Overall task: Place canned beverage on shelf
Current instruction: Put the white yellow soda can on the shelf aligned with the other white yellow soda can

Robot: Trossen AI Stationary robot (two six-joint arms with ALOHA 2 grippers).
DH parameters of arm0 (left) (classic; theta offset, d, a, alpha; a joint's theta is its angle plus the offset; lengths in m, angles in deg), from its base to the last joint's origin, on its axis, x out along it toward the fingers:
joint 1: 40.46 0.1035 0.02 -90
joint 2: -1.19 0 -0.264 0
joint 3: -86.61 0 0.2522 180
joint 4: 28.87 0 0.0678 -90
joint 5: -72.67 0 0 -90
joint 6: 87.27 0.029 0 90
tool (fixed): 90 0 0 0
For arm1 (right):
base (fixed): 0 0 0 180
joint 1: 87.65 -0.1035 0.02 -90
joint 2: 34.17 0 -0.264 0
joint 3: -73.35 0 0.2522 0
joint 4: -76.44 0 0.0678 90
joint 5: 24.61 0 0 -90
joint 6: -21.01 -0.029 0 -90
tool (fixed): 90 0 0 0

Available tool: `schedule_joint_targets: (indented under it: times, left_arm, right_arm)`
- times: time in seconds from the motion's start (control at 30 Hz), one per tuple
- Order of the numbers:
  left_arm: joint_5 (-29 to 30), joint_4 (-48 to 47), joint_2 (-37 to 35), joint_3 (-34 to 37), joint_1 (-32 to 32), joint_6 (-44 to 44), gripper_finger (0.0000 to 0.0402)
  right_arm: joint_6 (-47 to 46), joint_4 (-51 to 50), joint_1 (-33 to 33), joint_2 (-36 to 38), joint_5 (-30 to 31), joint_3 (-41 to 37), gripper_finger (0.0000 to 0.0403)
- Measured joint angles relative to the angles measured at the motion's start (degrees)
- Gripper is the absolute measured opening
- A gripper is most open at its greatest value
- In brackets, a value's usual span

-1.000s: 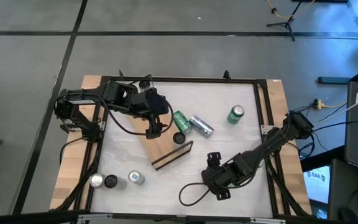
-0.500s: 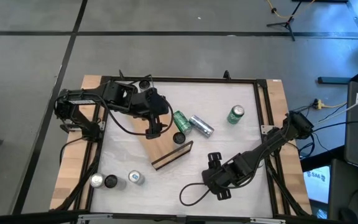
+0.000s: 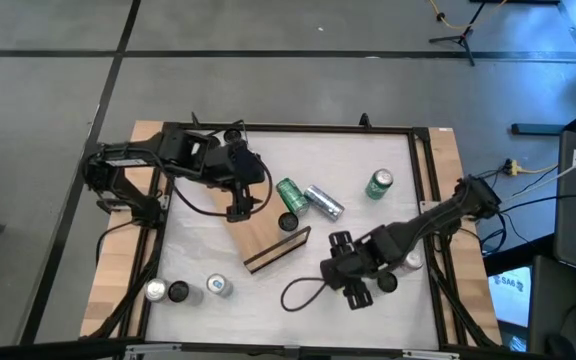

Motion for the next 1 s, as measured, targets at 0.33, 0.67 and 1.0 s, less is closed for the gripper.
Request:
schedule_joint_targets:
  times: [0.33, 0.67, 1.0]
  left_arm:
    - [-0.82, -1.59, -2.96, 0.0, -0.15, 0.15, 0.0322]
    - [-1.77, -1.53, -4.16, 0.0, -0.5, 0.25, 0.0322]
    - [-0.87, -1.46, -4.16, 0.0, -0.46, 1.32, 0.0322]
  right_arm:
    - [9.08, -15.99, 6.57, 0.17, 0.62, 14.43, 0.0259]
    - [22.9, -24.27, 19.31, 0.25, 3.3, 21.08, 0.0257]
    - [43.17, -16.5, 34.51, 0.23, -0.59, 21.08, 0.0256]
